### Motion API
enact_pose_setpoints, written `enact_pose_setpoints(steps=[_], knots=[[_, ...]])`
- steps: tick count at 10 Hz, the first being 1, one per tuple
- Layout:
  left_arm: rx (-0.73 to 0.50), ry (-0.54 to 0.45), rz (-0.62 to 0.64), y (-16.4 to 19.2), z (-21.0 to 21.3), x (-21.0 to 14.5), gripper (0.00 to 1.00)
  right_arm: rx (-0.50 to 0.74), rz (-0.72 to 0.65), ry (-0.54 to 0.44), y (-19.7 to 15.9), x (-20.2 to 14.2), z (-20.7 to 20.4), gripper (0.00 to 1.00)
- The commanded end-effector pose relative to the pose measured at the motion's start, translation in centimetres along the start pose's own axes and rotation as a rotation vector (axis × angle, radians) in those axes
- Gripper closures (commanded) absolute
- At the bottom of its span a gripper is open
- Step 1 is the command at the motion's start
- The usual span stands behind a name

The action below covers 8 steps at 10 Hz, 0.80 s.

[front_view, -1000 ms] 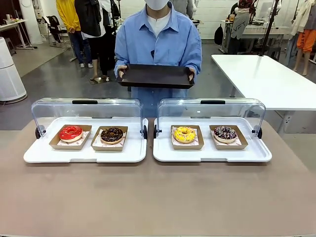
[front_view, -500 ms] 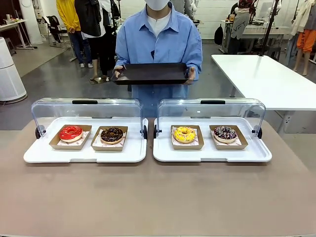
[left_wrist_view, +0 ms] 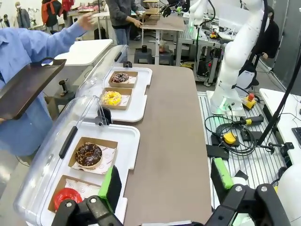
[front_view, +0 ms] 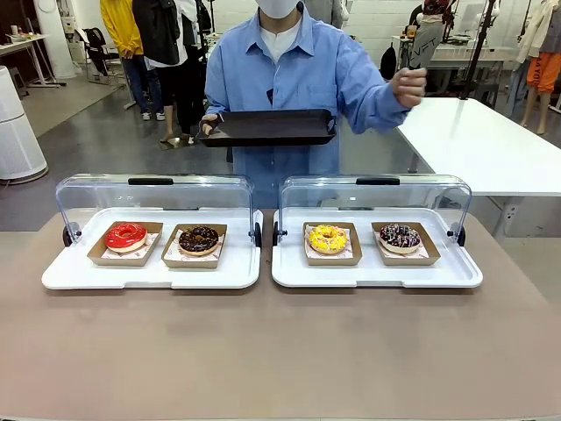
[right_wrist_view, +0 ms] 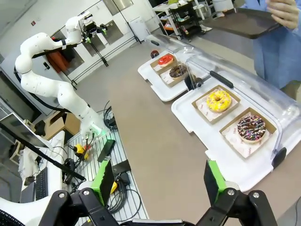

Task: Provide the desired donut to the person.
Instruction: Pick up and lift the Paper togo box containing the Donut pointed at by the person.

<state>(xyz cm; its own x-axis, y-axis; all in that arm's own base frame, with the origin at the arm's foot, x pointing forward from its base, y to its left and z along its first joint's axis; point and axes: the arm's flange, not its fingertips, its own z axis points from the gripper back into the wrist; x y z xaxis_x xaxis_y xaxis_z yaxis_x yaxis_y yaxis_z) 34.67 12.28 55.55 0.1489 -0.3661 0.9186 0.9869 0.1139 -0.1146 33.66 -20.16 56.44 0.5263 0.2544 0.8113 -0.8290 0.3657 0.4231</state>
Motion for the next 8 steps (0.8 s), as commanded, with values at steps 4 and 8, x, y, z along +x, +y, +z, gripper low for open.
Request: enact_pose_setpoints(steps=[4,8], knots=[[0.0,-0.002,-0.003,-0.01,0.18,0.04,0.0,-0.001,0.003,-0.005,0.0,0.04,0.06,0.0],[0.0,-0.002,-0.003,-0.01,0.18,0.04,0.0,-0.001,0.003,-0.005,0.0,0.04,0.06,0.0]])
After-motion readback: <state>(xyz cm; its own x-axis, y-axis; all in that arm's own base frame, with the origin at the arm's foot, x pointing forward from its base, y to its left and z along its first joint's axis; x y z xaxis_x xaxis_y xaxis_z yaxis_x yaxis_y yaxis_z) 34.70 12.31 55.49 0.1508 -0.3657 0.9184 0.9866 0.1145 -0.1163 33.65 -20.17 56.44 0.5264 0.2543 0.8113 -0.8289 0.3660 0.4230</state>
